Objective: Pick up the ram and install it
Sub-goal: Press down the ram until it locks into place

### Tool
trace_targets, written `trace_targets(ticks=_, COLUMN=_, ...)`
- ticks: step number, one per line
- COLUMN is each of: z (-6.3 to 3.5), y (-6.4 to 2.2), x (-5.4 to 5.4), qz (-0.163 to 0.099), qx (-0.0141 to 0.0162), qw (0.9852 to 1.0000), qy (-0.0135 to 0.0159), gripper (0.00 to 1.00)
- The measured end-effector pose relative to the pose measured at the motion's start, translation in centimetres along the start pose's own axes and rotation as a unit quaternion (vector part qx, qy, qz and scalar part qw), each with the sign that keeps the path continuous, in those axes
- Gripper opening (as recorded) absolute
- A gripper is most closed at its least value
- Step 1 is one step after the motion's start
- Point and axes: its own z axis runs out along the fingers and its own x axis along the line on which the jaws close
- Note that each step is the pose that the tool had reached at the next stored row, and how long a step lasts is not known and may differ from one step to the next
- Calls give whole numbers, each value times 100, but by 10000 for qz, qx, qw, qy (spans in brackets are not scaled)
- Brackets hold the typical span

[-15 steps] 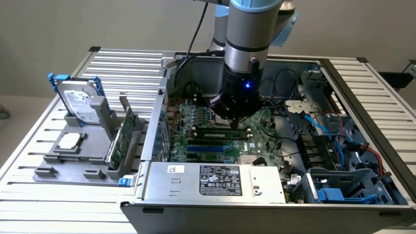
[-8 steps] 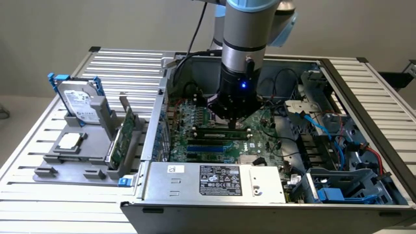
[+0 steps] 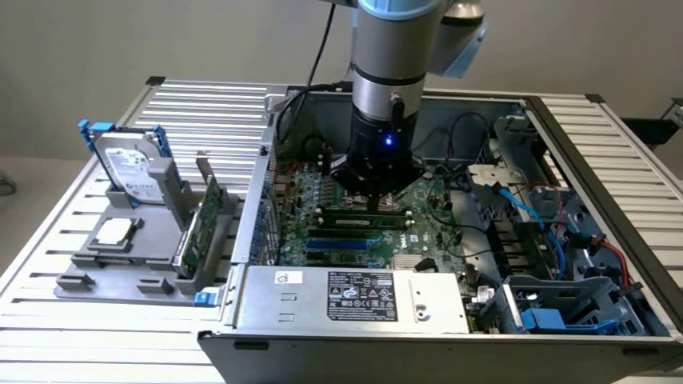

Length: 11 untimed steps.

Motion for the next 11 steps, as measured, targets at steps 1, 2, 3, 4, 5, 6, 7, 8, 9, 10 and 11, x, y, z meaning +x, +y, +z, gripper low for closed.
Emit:
trace_targets(ticks=1, z=0, y=-13, x=17, qz=1, qx=-4, qw=10000, qy=-1, gripper=11)
trace_targets(ticks=2, z=0, y=-23, x=27, qz=4, qx=-7, qw=10000, qy=0, gripper=11)
trace_targets(ticks=3, z=0, y=-26, x=28, qz=5, qx=-7, qw=10000, qy=2, gripper=11)
trace_targets(ticks=4, z=0, y=-26, x=27, qz=5, qx=-8, qw=10000, qy=2, gripper=11)
trace_targets(ticks=5, z=0, y=-26, x=28, qz=5, qx=-9, qw=10000, qy=2, gripper=11)
trace_targets(ticks=6, z=0, y=-26, x=28, qz=6, qx=-10, qw=10000, qy=2, gripper=11)
trace_targets(ticks=7, z=0, y=-26, x=28, qz=6, qx=-11, qw=10000, qy=2, gripper=11)
trace_targets(ticks=8, z=0, y=-26, x=28, qz=6, qx=-11, qw=10000, qy=2, gripper=11)
trace_targets(ticks=9, z=0, y=-26, x=28, qz=6, qx=-13, qw=10000, qy=2, gripper=11)
trace_targets(ticks=10, z=0, y=-26, x=28, qz=6, qx=-14, qw=10000, qy=2, gripper=11)
trace_targets(ticks=11, z=0, y=-26, x=28, qz=6, qx=-14, qw=10000, qy=2, gripper=11)
